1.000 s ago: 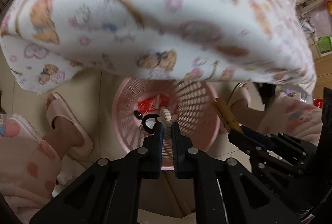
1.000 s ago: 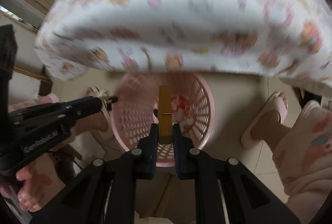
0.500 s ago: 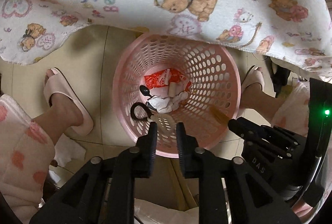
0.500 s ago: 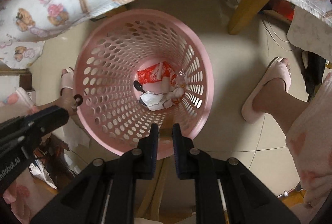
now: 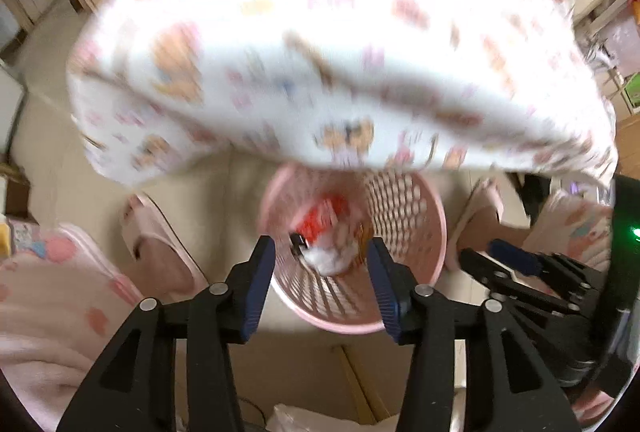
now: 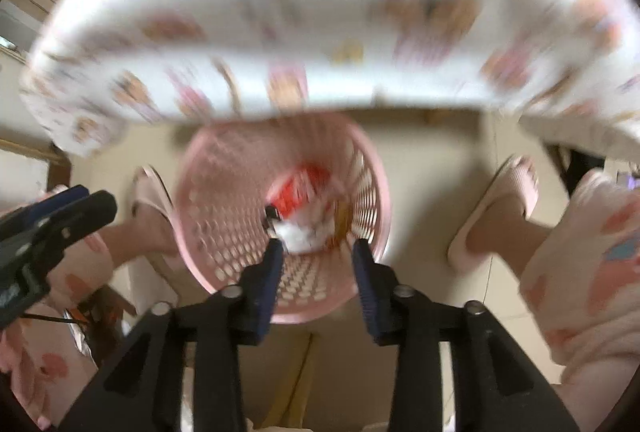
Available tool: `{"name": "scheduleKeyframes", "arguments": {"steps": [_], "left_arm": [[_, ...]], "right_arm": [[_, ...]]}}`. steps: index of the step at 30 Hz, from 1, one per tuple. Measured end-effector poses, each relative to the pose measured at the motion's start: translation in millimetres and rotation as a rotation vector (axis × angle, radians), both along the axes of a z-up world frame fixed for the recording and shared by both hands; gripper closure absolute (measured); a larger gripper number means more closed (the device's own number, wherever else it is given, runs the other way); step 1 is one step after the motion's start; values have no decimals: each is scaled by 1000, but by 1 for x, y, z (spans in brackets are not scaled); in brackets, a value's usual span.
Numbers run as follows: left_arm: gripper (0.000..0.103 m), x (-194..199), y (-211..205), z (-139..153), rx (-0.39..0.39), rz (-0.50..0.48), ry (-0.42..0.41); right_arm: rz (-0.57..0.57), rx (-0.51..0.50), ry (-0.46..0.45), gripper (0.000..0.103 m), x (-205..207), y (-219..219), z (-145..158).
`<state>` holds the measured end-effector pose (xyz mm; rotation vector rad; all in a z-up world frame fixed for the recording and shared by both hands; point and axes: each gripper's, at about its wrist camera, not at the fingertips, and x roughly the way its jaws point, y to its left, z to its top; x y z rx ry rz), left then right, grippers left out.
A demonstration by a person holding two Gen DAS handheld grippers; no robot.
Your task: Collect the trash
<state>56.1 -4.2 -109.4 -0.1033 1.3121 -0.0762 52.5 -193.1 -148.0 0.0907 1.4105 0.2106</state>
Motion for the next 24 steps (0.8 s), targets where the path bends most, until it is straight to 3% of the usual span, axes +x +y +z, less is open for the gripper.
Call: {"name": "scheduleKeyframes", "arguments": {"steps": [3, 6, 9, 14, 17, 24], "left_arm": [[49, -5, 7, 35, 27, -1, -117], [39, -14, 13, 71, 35, 3, -235], [28, -26, 17, 102, 59, 7, -361], [12, -49, 18, 125, 98, 5, -568], [6, -56, 15, 122, 88, 8, -619], [1, -60, 18, 118, 89, 45, -638]], "right_arm": [[-3, -21, -127, 62, -6, -7, 38], [-4, -16, -266, 51, -13, -15, 81], [-13, -16, -386, 46, -24, -23, 116], [-32, 7, -485, 35, -45, -33, 142], [-34, 0, -536, 26, -57, -35, 145], [-90, -32, -619, 0, -63, -39, 141]]}}
